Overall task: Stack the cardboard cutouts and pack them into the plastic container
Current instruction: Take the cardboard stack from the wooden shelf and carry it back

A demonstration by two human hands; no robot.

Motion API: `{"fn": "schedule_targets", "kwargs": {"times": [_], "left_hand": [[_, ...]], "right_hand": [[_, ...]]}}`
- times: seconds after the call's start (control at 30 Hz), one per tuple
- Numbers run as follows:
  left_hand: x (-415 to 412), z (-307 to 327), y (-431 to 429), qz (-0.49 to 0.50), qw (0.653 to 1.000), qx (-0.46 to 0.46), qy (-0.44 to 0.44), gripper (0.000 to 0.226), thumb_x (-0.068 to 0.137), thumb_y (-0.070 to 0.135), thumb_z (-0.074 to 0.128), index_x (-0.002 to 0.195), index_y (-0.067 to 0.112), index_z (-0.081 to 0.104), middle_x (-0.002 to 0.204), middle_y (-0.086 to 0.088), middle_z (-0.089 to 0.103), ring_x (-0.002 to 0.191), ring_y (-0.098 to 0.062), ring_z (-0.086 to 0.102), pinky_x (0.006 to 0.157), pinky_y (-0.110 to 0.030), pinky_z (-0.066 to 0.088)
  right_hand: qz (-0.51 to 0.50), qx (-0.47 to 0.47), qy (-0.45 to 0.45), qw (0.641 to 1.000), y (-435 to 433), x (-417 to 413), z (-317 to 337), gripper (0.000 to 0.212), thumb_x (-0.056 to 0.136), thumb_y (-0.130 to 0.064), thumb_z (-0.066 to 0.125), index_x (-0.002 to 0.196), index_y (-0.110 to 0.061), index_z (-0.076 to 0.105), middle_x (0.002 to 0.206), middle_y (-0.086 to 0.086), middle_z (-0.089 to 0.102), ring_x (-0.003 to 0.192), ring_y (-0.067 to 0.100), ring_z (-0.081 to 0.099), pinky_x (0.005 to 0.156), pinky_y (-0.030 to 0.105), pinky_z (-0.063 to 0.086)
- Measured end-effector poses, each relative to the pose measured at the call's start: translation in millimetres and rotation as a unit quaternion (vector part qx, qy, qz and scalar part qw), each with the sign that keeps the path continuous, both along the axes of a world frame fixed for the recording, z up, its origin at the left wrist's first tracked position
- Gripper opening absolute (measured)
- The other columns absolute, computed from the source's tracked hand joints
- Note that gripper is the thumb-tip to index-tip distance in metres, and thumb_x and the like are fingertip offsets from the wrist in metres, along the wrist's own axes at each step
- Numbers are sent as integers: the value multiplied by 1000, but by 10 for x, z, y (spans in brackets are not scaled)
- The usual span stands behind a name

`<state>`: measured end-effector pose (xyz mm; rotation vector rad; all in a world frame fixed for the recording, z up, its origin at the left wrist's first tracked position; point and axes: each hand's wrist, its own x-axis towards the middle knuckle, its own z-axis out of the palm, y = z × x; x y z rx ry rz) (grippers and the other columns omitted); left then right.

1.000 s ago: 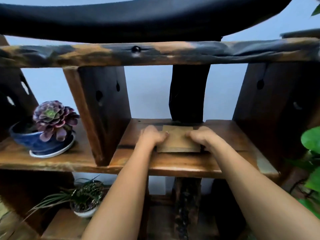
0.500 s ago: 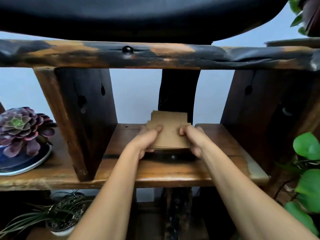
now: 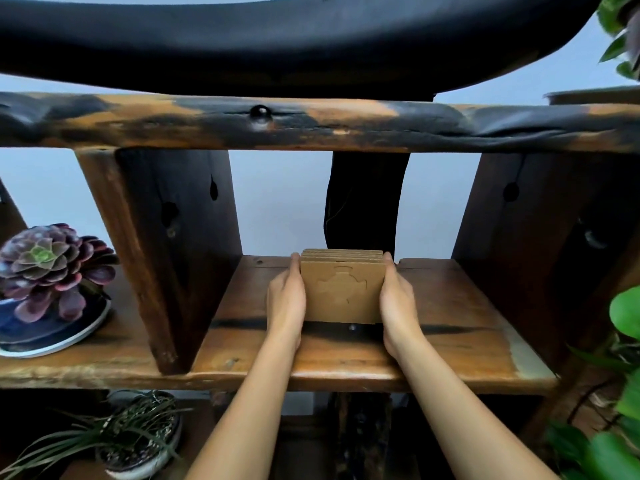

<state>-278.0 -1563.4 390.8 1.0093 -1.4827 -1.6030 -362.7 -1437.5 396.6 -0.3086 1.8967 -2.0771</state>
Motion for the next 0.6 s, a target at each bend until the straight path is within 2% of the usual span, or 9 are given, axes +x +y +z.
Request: {"fn": "schedule_targets", "kwargs": {"times": [0.03, 0.1, 0.13, 0.2, 0.3, 0.4, 0.47, 0.53, 0.6], "left_hand": [[-9, -18, -16, -1, 1000, -9, -3, 49, 101, 65, 43, 69, 36, 67, 65, 25, 67, 82, -2, 57, 73, -26, 41], [-34, -58, -41, -21, 1000, -7, 8, 41, 103, 62, 42, 95, 35, 72, 87, 26, 68, 99, -9, 62, 89, -30, 43], [-48, -38, -29, -33, 999, 6, 16, 44, 102, 63, 41, 111, 33, 73, 100, 20, 70, 106, -12, 62, 95, -32, 44], [-104, 26, 8, -47, 997, 46, 28, 52, 101, 64, 42, 124, 28, 71, 115, 10, 73, 113, -15, 64, 104, -37, 46], [-153, 52, 91, -40, 996, 27, 74, 41, 100, 50, 44, 114, 29, 76, 109, 10, 79, 109, -15, 69, 97, -35, 53], [-139, 11, 120, -37, 997, -25, 59, 35, 102, 44, 43, 116, 32, 73, 110, 13, 74, 113, -13, 65, 90, -32, 49], [-148, -8, 143, -50, 997, 8, 56, 40, 103, 54, 44, 120, 32, 72, 117, 10, 74, 114, -12, 65, 94, -34, 49], [-188, -45, 182, -49, 995, 37, 75, 45, 97, 67, 45, 101, 38, 80, 105, 12, 80, 101, -9, 72, 91, -35, 53], [-194, -92, 239, -27, 996, 4, 87, 44, 98, 60, 45, 105, 35, 80, 105, 12, 80, 105, -9, 72, 95, -35, 53]], "right_hand": [[1, 2, 3, 1000, -1, 0, -2, 56, 90, -75, 42, 102, -30, 74, 108, -10, 76, 107, 14, 67, 106, 41, 48], [-11, 2, 13, 1000, -12, 13, -12, 51, 97, -67, 39, 98, -28, 73, 110, -7, 74, 108, 16, 65, 108, 41, 46], [-22, 3, 13, 1000, -23, 25, -5, 48, 99, -64, 38, 93, -29, 71, 110, -7, 73, 109, 17, 65, 108, 41, 46], [-64, -3, 1, 998, -34, 26, 33, 48, 99, -62, 39, 82, -30, 68, 103, -7, 73, 104, 18, 65, 101, 40, 49], [-116, -25, 38, 992, 34, -27, 96, 47, 97, -58, 44, 80, -26, 75, 88, -8, 76, 93, 13, 68, 87, 37, 53], [-108, 34, 110, 988, 153, -92, 36, 34, 100, -42, 43, 103, -26, 74, 105, -4, 74, 105, 20, 64, 101, 47, 50], [-115, 45, 96, 988, 181, -75, -7, 42, 100, -46, 41, 97, -23, 75, 100, -1, 75, 102, 23, 64, 99, 48, 49], [-136, 3, 67, 988, 168, -62, -2, 50, 92, -56, 40, 83, -24, 77, 86, -6, 76, 94, 19, 66, 89, 42, 52], [-136, -21, 78, 987, 166, -93, -24, 53, 88, -57, 40, 79, -18, 74, 78, -2, 75, 86, 18, 68, 83, 40, 52]]}}
